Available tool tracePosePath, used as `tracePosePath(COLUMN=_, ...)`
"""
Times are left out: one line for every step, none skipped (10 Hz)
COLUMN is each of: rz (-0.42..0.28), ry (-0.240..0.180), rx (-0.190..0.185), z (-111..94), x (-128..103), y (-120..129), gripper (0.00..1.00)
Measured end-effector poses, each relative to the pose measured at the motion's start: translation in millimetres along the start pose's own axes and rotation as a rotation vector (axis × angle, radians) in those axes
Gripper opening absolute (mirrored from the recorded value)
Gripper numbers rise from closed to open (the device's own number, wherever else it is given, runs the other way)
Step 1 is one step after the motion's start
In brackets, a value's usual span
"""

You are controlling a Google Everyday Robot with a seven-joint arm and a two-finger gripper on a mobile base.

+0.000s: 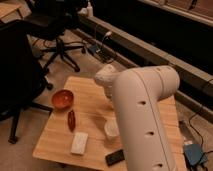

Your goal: Stand the bottle upright

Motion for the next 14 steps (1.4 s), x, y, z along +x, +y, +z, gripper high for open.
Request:
tracePosePath(rz=-0.001, ry=0.005, rx=-0.002, z=-0.1, x=0.2, y=0.2, gripper=0.53)
tracePosePath(rz=-0.004, ry=0.012, rx=-0.001, z=-1.0, x=1.1, y=-0.6, gripper=0.47)
tracePosePath(rz=-0.004, ry=0.019, rx=-0.001, z=-1.7, x=2.4, y=-1.2, gripper=0.38)
tracePosePath(rz=-0.004, ry=0.026, rx=-0.001, z=-2.3, x=3.6, y=-1.6, gripper=0.3)
tracePosePath(rz=-0.005, ry=0.033, rx=-0.001, z=-3.0, x=5.2, y=-1.9, gripper=0.25)
tracePosePath(rz=-0.007, ry=0.041, rx=-0.003, z=-3.3, x=7.3, y=-1.6, gripper=0.25)
tracePosePath(rz=-0.007, ry=0.048, rx=-0.005, z=-3.2, x=8.8, y=-1.1, gripper=0.25)
tracePosePath(rz=-0.009, ry=0.052, rx=-0.007, z=-2.7, x=9.4, y=-0.6, gripper=0.25)
tracePosePath(rz=-0.01, ry=0.052, rx=-0.007, z=-3.2, x=8.5, y=-0.5, gripper=0.25)
tracePosePath(rz=-0.011, ry=0.048, rx=-0.006, z=-4.6, x=6.7, y=-1.0, gripper=0.25)
tracePosePath(rz=-0.01, ry=0.04, rx=-0.002, z=-8.1, x=3.9, y=-2.3, gripper=0.25)
tracePosePath(rz=-0.01, ry=0.025, rx=0.003, z=-13.1, x=-0.6, y=-3.4, gripper=0.25)
tracePosePath(rz=-0.01, ry=0.015, rx=0.005, z=-16.4, x=-3.1, y=-3.8, gripper=0.25)
tracePosePath(rz=-0.009, ry=0.003, rx=0.007, z=-20.4, x=-5.3, y=-4.1, gripper=0.25)
